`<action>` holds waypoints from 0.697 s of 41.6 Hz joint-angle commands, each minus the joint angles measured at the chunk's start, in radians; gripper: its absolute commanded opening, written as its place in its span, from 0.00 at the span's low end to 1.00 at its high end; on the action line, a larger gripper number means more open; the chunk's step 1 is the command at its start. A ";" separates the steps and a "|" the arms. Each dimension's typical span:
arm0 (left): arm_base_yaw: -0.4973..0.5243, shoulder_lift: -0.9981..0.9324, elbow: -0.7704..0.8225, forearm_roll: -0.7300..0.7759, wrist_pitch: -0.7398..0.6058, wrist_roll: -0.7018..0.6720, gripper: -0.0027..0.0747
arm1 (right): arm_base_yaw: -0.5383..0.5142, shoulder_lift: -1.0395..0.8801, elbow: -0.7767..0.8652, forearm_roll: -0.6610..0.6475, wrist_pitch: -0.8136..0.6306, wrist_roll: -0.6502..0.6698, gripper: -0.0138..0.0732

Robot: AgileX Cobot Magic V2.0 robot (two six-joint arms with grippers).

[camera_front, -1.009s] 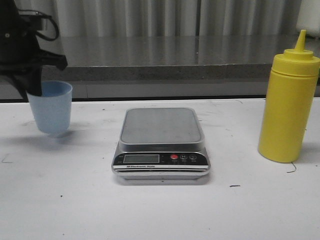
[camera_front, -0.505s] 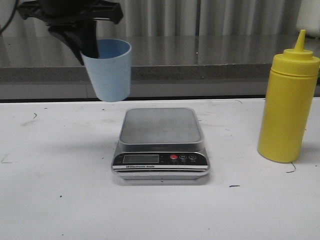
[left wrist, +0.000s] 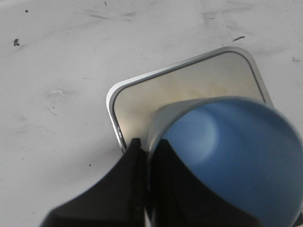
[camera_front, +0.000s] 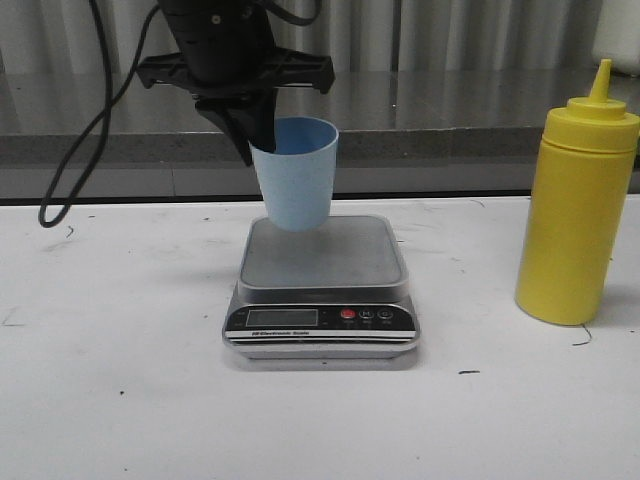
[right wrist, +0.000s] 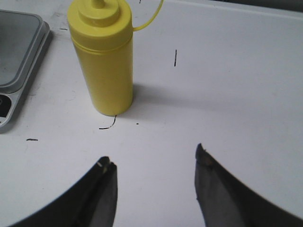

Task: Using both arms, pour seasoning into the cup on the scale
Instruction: 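Carry the cup over the scale and lower it onto the platform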

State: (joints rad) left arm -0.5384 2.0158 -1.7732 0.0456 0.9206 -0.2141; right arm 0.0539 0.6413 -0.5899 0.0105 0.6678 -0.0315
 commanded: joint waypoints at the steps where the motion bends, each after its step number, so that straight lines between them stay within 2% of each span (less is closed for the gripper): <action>1: -0.006 -0.012 -0.097 -0.003 0.022 -0.014 0.01 | -0.002 0.007 -0.035 -0.011 -0.063 -0.008 0.62; 22: -0.023 0.036 -0.137 -0.053 0.059 0.000 0.02 | -0.002 0.007 -0.035 -0.011 -0.063 -0.008 0.62; 25: -0.023 0.036 -0.137 -0.053 0.061 0.002 0.09 | -0.002 0.007 -0.035 -0.011 -0.063 -0.008 0.62; 29: -0.023 0.036 -0.141 -0.053 0.057 0.006 0.29 | -0.002 0.007 -0.035 -0.011 -0.063 -0.008 0.62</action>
State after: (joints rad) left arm -0.5518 2.1051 -1.8813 0.0080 0.9981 -0.2108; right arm 0.0539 0.6413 -0.5899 0.0105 0.6678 -0.0315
